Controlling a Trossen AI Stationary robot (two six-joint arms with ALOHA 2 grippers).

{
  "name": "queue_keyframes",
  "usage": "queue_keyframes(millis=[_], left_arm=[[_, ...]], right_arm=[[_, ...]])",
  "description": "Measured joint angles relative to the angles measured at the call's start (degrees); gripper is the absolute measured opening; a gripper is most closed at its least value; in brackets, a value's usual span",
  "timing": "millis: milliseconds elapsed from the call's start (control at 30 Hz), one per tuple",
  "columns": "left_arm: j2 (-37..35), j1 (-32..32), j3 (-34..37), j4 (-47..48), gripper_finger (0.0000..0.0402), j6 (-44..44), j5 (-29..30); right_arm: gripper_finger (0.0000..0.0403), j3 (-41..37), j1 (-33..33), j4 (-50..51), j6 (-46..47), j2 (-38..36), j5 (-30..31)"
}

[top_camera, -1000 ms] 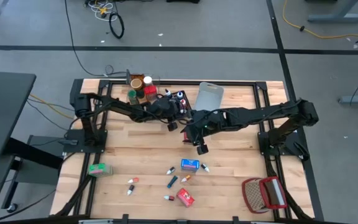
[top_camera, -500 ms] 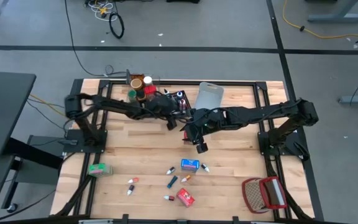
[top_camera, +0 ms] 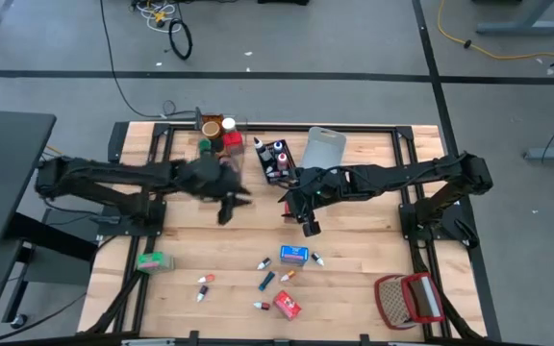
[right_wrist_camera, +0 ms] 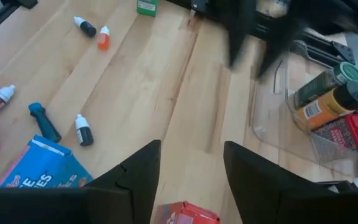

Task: Pick & Place Kitchen Items
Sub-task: Put the left yellow food coloring bottle into the black bin

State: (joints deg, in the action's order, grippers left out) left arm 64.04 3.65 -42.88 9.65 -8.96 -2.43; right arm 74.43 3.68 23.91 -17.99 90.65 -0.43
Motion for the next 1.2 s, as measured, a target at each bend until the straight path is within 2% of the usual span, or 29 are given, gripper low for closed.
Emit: queue_keyframes(millis=[133, 267, 500, 733, 933, 1033, 1200], left_arm=[[-5.4, -8.0, 5.3, 0.1, 0.013, -9.6, 4.0], [-7.0, -16.8, 9.3, -1.6, 0.0125, -16.5, 7.7], [-5.0, -28.7, 8.0, -3.1, 0.0109, -21.0, 12.7], [-0.9, -35.8, 6.6, -3.1, 0.0085, -23.7, 9.7], [4.6, -41.0, 6.6, -2.7, 0.0076, -33.6, 8.5], [8.1, -42.5, 6.6, -1.8, 0.0077, -37.8, 4.3], [13.0, -43.1, 6.6, 2.5, 0.0105, -46.0, 1.8]], right_arm=[[0.0188, 0.0, 0.0, -0.6, 0.1, 0.0, 0.0], [0.0188, 0.0, 0.0, -1.2, 0.1, 0.0, 0.0], [0.0188, 0.0, 0.0, -1.8, 0.1, 0.0, 0.0], [0.0188, 0.0, 0.0, -2.5, 0.1, 0.0, 0.0], [0.0188, 0.0, 0.0, -2.5, 0.1, 0.0, 0.0], [0.0188, 0.0, 0.0, -2.5, 0.1, 0.0, 0.0], [0.0188, 0.0, 0.0, -2.5, 0.1, 0.0, 0.0]])
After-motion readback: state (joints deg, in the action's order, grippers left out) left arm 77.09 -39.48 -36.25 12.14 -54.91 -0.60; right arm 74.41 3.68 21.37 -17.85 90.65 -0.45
